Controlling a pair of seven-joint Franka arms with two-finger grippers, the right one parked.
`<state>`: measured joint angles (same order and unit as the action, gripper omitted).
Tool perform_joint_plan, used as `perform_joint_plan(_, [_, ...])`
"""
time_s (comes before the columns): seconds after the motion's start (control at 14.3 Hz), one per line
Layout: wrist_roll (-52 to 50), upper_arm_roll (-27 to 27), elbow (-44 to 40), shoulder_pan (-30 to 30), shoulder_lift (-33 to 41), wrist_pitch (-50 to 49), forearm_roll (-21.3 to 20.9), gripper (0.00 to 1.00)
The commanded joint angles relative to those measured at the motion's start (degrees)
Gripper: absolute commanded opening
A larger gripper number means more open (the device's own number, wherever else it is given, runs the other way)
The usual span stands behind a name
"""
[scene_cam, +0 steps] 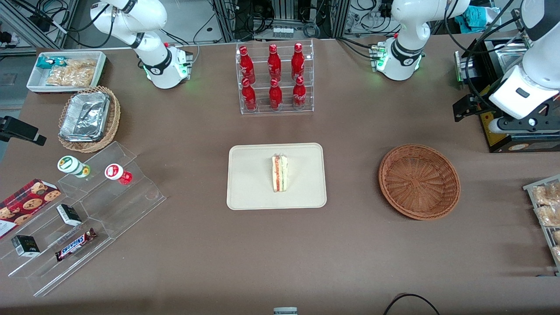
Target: Place sandwich from basket to tray
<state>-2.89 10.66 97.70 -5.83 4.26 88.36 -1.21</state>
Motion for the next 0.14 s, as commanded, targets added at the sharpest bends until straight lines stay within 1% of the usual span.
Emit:
perform_joint_plan(0.0, [0.3, -0.3, -0.1, -0.7, 0.8, 0.5, 1.9, 1.00])
perform_joint_plan(0.07, [0.1, -0.3, -0.1, -0.7, 0.9, 0.2, 2.1, 1.00])
